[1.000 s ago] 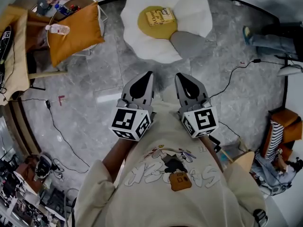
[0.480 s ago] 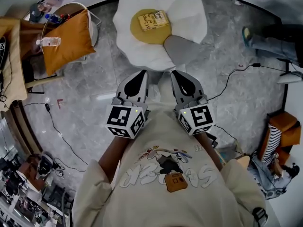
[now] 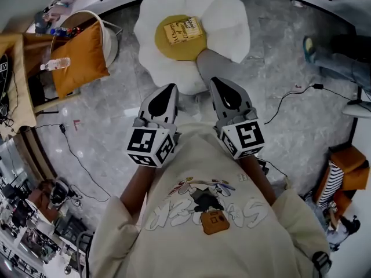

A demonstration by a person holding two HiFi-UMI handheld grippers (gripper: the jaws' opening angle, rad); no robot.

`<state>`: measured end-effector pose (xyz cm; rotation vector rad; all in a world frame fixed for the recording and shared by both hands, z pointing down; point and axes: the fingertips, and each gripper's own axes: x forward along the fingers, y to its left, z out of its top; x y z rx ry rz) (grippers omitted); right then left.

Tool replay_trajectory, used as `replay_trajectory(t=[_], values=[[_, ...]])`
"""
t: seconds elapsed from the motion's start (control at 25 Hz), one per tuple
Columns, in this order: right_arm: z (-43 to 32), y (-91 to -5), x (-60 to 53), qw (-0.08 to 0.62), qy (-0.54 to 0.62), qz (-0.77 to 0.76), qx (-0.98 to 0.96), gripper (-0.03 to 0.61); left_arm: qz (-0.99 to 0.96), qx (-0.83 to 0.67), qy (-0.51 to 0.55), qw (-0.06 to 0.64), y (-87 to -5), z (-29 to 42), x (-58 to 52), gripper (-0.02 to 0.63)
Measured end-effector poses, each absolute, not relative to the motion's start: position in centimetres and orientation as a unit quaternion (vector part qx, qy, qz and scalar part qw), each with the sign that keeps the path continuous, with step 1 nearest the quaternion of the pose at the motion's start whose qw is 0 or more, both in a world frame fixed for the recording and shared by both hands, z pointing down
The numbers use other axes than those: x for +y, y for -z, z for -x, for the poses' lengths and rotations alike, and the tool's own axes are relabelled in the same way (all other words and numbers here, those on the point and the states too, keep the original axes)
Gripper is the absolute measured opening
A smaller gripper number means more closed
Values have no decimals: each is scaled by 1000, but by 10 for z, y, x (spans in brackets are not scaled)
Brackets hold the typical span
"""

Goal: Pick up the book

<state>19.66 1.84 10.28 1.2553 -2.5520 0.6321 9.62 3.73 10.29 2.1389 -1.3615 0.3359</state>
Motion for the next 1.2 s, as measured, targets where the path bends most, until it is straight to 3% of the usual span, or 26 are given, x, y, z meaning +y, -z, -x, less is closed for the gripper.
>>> replay_trajectory(t=[0.48,1.2], values=[[-195,-146,-32,156,-235,-388,-877,23,-759,-542,-144,330,-156,-76,-8,6],[-133,-244,-87,248,-202,-377,-869,23,-709,-555,-67,430,-275,-4,-57,6]])
